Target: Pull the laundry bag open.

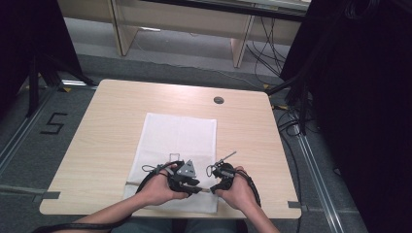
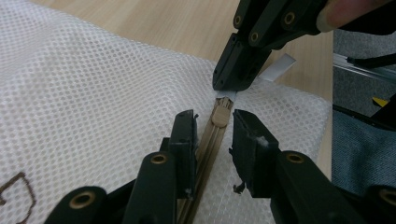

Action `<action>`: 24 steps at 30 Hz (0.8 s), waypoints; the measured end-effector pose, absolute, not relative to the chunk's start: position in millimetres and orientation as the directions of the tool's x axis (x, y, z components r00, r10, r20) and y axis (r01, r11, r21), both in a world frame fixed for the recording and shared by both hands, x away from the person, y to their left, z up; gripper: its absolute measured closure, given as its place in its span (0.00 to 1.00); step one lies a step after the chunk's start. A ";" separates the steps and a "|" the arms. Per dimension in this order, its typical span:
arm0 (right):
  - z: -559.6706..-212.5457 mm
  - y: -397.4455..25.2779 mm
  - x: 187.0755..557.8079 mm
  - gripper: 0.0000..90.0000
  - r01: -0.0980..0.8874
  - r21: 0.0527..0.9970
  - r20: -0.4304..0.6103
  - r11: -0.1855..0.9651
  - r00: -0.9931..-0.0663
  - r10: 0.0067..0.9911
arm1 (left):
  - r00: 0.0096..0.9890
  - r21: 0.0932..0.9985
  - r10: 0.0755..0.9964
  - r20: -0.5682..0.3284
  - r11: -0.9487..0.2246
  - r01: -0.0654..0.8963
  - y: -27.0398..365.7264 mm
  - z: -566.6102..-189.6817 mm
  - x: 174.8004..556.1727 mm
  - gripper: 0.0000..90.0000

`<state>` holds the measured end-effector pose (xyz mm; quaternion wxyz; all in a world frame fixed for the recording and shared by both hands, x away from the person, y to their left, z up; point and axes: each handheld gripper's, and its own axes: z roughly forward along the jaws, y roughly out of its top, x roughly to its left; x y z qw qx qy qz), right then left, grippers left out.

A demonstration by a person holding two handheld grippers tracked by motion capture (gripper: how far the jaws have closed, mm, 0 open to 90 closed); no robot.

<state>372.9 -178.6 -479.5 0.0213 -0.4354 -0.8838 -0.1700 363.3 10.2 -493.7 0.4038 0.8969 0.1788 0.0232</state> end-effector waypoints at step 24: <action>-480.0 -178.2 371.9 1.00 0.773 0.296 0.175 0.561 -0.622 0.763 | 0.945 0.730 0.310 -0.103 -0.622 0.283 -11.6 -508.6 363.8 0.84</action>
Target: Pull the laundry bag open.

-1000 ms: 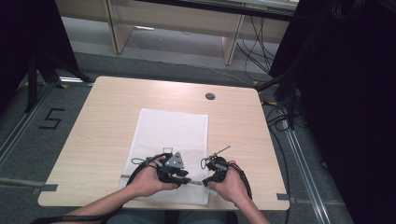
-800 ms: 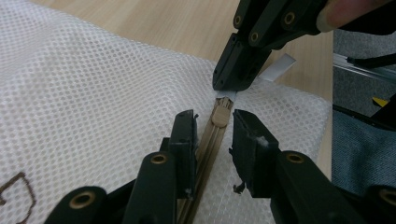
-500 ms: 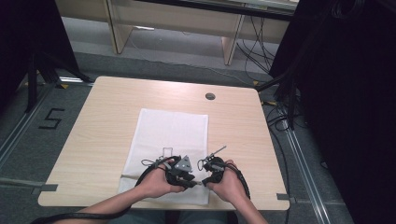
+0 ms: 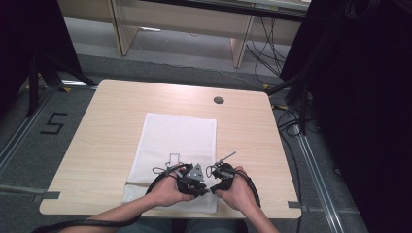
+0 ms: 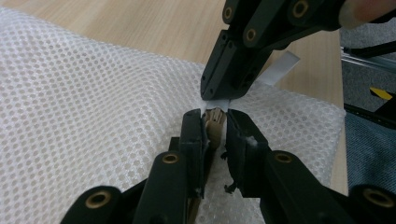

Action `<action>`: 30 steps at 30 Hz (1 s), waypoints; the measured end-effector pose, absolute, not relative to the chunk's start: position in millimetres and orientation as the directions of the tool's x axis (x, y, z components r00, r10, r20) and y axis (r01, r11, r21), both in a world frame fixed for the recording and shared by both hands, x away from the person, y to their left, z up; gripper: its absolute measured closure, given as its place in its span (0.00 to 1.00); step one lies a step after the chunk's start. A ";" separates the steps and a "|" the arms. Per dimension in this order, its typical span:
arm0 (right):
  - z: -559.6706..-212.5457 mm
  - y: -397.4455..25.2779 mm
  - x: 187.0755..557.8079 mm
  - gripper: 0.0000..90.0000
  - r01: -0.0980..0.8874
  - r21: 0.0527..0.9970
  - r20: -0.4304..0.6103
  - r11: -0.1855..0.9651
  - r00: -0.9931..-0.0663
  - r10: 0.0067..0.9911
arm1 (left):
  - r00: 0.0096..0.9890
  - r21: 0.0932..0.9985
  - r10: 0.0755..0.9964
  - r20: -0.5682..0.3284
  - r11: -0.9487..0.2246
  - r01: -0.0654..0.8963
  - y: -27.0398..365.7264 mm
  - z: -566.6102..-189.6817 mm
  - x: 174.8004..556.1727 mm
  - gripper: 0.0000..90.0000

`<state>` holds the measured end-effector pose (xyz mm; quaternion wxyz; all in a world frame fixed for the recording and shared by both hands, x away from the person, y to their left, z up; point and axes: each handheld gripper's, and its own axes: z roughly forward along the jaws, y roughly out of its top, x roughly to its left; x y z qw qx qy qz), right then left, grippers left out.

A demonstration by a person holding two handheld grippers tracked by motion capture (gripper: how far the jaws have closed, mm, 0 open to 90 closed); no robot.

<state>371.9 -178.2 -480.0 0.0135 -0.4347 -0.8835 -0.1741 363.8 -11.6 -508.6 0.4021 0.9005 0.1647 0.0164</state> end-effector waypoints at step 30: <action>-481.2 -182.7 372.8 1.00 0.778 0.305 0.203 0.549 -0.617 0.760 | 0.938 0.731 0.328 -0.112 -0.612 0.301 -11.0 -504.4 361.5 0.90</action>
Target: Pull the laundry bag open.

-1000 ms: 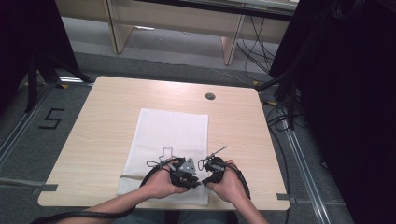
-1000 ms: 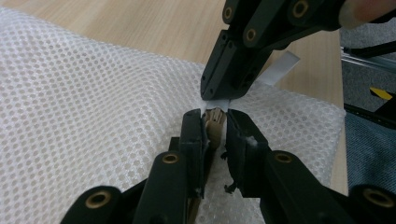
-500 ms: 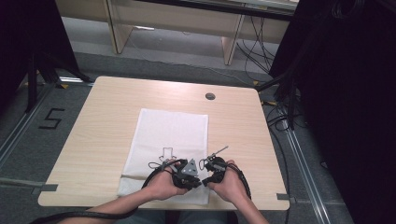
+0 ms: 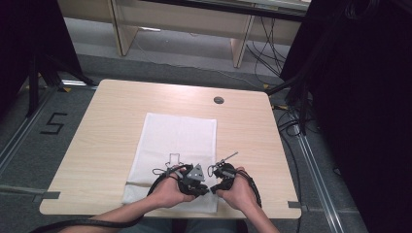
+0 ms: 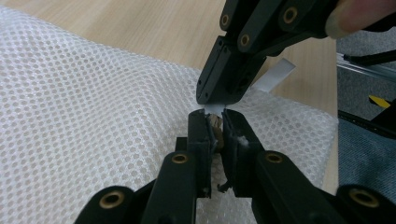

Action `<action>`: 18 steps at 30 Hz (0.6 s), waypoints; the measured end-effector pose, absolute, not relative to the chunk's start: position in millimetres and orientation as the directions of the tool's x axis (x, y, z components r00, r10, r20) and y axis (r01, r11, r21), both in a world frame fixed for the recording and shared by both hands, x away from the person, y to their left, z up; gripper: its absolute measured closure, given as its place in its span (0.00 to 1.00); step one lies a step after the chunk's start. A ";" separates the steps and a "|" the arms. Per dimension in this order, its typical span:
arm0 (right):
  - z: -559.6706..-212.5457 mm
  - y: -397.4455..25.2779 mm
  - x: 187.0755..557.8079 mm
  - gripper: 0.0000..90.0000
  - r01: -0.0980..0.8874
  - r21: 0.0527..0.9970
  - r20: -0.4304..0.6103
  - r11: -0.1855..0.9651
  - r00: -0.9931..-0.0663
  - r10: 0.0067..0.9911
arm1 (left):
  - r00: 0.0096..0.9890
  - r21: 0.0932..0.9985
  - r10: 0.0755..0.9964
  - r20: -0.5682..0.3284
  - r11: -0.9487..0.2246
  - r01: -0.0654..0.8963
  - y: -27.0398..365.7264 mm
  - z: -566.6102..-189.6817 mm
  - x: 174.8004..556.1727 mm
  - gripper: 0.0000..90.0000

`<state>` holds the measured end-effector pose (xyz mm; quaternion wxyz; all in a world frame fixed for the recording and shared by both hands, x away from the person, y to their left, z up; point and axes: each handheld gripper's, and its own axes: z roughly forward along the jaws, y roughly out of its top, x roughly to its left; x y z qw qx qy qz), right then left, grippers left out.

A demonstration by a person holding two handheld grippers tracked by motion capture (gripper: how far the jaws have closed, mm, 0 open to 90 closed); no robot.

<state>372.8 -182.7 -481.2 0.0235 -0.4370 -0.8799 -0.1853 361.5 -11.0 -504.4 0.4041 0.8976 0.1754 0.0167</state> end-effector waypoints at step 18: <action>-481.7 -183.1 372.3 1.00 0.780 0.308 0.204 0.545 -0.613 0.763 | 0.936 0.734 0.334 -0.109 -0.608 0.302 -1.7 -501.7 359.0 0.90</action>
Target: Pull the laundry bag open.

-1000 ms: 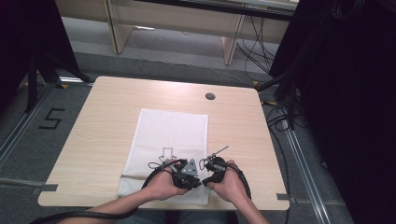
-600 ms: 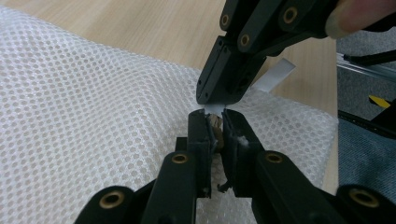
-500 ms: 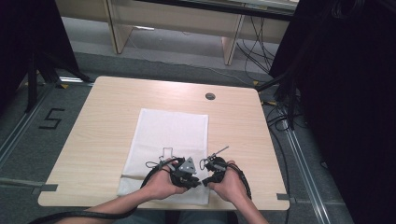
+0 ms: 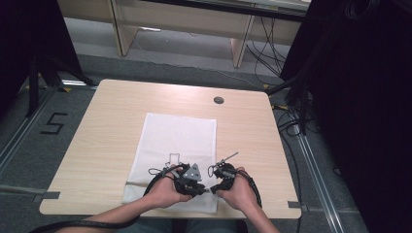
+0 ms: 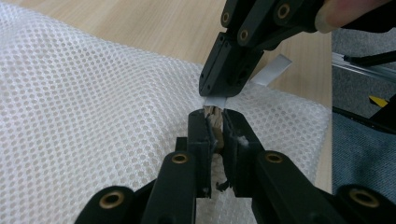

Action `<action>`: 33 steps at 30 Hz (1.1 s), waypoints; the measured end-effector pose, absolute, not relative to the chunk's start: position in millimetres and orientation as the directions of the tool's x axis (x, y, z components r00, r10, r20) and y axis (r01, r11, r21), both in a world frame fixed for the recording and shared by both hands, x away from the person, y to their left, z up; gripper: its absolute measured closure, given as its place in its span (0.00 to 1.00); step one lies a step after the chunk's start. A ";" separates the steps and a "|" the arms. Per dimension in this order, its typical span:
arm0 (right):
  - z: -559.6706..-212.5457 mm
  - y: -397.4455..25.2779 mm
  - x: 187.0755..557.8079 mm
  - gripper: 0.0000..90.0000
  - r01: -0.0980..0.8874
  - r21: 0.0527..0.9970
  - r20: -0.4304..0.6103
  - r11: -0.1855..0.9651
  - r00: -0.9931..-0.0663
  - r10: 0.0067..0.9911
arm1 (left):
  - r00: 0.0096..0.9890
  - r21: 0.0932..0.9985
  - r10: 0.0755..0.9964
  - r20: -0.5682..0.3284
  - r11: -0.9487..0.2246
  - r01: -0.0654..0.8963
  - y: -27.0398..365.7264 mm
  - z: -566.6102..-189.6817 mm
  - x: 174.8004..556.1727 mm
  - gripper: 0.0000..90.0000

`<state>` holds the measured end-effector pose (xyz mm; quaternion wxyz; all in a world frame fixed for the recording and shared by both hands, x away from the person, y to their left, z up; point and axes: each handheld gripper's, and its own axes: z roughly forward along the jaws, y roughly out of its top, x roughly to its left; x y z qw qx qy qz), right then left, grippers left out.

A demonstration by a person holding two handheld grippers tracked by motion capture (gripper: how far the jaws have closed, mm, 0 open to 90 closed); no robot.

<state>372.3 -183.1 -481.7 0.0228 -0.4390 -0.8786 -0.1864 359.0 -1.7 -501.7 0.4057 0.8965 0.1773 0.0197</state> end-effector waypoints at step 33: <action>-480.9 -181.0 371.3 1.00 0.773 0.308 0.189 0.555 -0.622 0.760 | 0.934 0.743 0.339 -0.112 -0.596 0.306 7.7 -495.2 355.9 0.91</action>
